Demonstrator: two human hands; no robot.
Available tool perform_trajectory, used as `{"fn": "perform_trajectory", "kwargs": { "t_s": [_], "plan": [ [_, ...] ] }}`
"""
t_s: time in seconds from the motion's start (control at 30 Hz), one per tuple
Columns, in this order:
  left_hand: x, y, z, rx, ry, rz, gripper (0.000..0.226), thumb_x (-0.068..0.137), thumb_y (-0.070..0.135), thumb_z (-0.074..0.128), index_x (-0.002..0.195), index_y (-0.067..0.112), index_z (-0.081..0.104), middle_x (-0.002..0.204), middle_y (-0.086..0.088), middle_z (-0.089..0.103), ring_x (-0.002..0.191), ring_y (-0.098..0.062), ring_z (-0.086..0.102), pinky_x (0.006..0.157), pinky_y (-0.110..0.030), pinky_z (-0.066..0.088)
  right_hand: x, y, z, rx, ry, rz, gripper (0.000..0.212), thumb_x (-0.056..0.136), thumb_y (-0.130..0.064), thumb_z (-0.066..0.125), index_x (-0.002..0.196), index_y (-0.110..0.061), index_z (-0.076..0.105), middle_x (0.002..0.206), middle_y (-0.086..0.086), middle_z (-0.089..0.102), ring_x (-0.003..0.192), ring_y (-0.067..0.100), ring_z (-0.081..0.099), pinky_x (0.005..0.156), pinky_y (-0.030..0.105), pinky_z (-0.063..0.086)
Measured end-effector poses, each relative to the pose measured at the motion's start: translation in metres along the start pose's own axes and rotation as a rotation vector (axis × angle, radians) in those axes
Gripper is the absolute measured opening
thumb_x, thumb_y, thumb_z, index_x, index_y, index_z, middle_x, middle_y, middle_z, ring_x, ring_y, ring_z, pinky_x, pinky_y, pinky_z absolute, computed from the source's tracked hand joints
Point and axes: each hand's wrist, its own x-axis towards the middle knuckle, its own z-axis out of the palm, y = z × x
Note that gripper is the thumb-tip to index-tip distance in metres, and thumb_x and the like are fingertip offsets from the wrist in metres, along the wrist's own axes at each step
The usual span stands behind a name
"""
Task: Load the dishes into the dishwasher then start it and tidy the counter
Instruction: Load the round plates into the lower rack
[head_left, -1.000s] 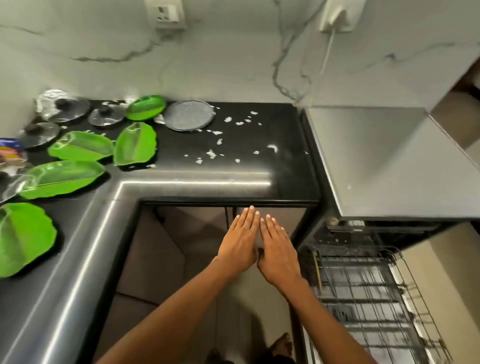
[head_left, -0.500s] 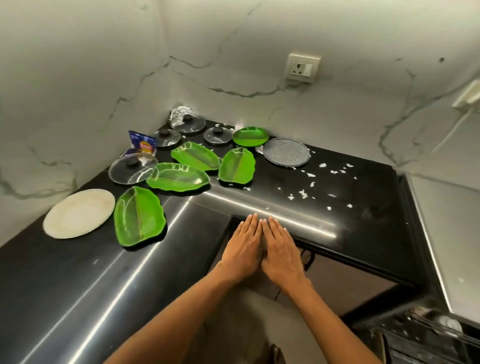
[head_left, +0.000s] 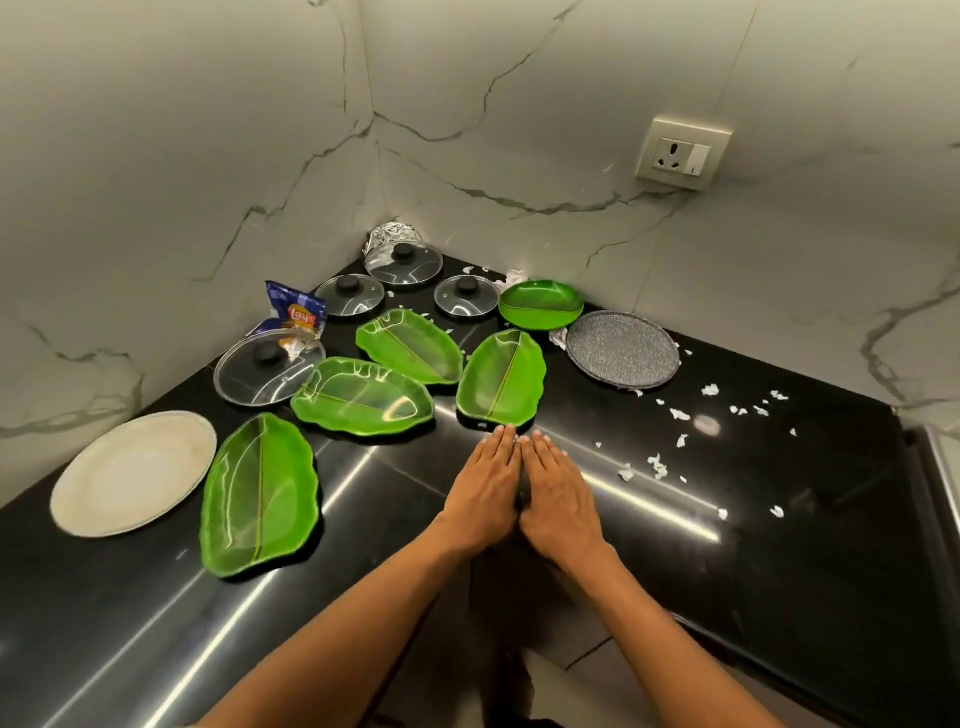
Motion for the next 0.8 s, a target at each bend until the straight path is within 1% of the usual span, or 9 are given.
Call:
{"fn": "perform_trajectory", "kwargs": {
  "t_s": [0.1, 0.13, 0.2, 0.27, 0.37, 0.53, 0.63, 0.8],
  "plan": [
    [0.054, -0.004, 0.008, 0.015, -0.070, -0.009, 0.073, 0.092, 0.019, 0.044, 0.156, 0.000, 0.015, 0.164, -0.020, 0.007, 0.154, -0.029, 0.004, 0.117, -0.030, -0.011, 0.041, 0.031, -0.005, -0.009, -0.019, 0.027, 0.078, 0.088, -0.011, 0.052, 0.160, -0.011, 0.021, 0.167, 0.009, 0.016, 0.155, 0.020, 0.012, 0.126, 0.034, 0.004],
    [0.071, -0.005, 0.010, 0.013, -0.082, -0.014, 0.074, 0.093, 0.019, 0.046, 0.157, 0.001, 0.014, 0.165, -0.019, 0.005, 0.154, -0.028, 0.001, 0.119, -0.030, -0.010, 0.052, 0.041, -0.006, -0.015, -0.023, 0.039, 0.078, 0.089, -0.012, 0.053, 0.160, -0.011, 0.021, 0.167, 0.009, 0.016, 0.155, 0.021, 0.011, 0.126, 0.033, 0.003],
    [0.108, -0.007, 0.014, 0.017, -0.095, -0.028, 0.075, 0.093, 0.022, 0.048, 0.157, 0.002, 0.015, 0.165, -0.018, 0.004, 0.154, -0.027, 0.001, 0.122, -0.034, -0.003, 0.078, 0.065, -0.010, -0.031, -0.021, 0.063, 0.077, 0.090, -0.014, 0.054, 0.160, -0.009, 0.022, 0.167, 0.010, 0.015, 0.155, 0.021, 0.012, 0.125, 0.032, 0.002],
    [0.141, -0.007, 0.018, 0.021, -0.126, -0.027, 0.075, 0.094, 0.026, 0.048, 0.157, 0.002, 0.014, 0.165, -0.018, 0.003, 0.154, -0.027, 0.001, 0.125, -0.036, 0.002, 0.102, 0.087, -0.015, -0.077, -0.047, 0.096, 0.073, 0.095, -0.021, 0.050, 0.160, -0.010, 0.018, 0.168, 0.009, 0.010, 0.156, 0.019, 0.008, 0.125, 0.032, 0.001],
    [0.178, -0.007, 0.025, 0.045, -0.163, -0.019, 0.077, 0.095, 0.029, 0.048, 0.157, 0.002, 0.010, 0.165, -0.017, 0.001, 0.154, -0.026, 0.000, 0.125, -0.037, 0.003, 0.129, 0.113, -0.023, -0.135, -0.097, 0.146, 0.073, 0.098, -0.027, 0.047, 0.160, -0.010, 0.014, 0.169, 0.009, 0.006, 0.156, 0.019, 0.004, 0.126, 0.033, 0.001],
    [0.220, -0.009, 0.041, 0.072, -0.212, 0.040, 0.080, 0.092, 0.023, 0.051, 0.157, 0.002, 0.009, 0.166, -0.017, 0.001, 0.154, -0.027, 0.000, 0.124, -0.035, 0.001, 0.159, 0.142, -0.029, -0.221, -0.134, 0.218, 0.080, 0.092, -0.018, 0.056, 0.160, -0.009, 0.014, 0.169, 0.010, 0.007, 0.156, 0.022, 0.006, 0.126, 0.035, 0.003],
    [0.243, -0.013, 0.048, 0.090, -0.237, 0.070, 0.080, 0.089, 0.019, 0.051, 0.157, 0.002, 0.011, 0.165, -0.017, 0.004, 0.154, -0.027, 0.003, 0.123, -0.036, 0.003, 0.173, 0.156, -0.031, -0.240, -0.123, 0.252, 0.077, 0.091, -0.016, 0.056, 0.159, -0.010, 0.020, 0.168, 0.010, 0.013, 0.155, 0.023, 0.011, 0.126, 0.035, 0.005],
    [0.273, -0.012, 0.058, 0.121, -0.298, 0.125, 0.079, 0.090, 0.020, 0.051, 0.156, 0.002, 0.012, 0.165, -0.018, 0.006, 0.153, -0.028, 0.004, 0.124, -0.038, 0.005, 0.189, 0.173, -0.039, -0.258, -0.154, 0.293, 0.074, 0.092, -0.010, 0.057, 0.157, -0.009, 0.022, 0.166, 0.012, 0.019, 0.154, 0.025, 0.016, 0.125, 0.036, 0.011]
  ]
}}
